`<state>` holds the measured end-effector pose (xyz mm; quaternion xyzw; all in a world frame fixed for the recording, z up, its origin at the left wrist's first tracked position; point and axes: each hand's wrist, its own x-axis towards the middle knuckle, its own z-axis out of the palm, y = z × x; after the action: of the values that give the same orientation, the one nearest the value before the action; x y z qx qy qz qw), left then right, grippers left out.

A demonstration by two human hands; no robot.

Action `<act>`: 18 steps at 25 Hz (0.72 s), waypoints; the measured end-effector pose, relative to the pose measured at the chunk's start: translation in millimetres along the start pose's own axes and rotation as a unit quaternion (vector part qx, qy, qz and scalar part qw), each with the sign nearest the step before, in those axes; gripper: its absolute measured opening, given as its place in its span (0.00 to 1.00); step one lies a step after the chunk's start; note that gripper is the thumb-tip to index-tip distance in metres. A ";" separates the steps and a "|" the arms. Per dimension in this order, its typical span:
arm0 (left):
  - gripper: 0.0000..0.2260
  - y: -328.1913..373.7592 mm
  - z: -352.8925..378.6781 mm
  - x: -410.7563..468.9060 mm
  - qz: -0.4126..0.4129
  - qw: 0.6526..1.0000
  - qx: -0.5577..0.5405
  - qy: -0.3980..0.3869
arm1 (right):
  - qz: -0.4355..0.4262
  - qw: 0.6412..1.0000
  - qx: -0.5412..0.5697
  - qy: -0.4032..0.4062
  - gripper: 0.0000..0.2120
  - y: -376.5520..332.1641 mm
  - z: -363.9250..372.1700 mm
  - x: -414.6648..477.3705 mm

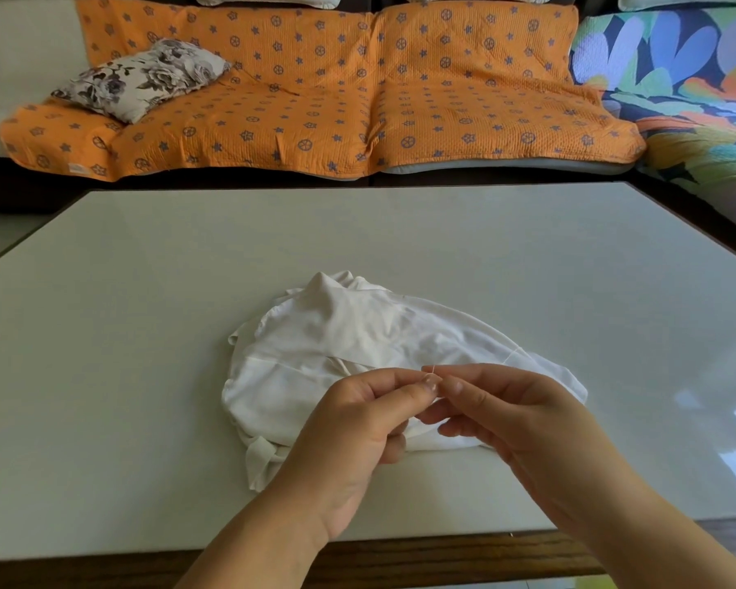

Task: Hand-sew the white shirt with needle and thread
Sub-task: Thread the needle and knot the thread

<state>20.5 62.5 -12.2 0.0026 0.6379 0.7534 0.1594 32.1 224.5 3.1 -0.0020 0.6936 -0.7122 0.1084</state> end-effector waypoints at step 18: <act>0.07 -4.7 3.3 -2.7 0.054 0.997 0.046 0.018 | -0.056 0.989 -0.062 0.122 0.03 -3.8 13.8 -8.9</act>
<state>24.9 65.6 -15.6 0.0307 0.6736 0.7308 0.1064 42.3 212.3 8.7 0.0389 0.7430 -0.6679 -0.0176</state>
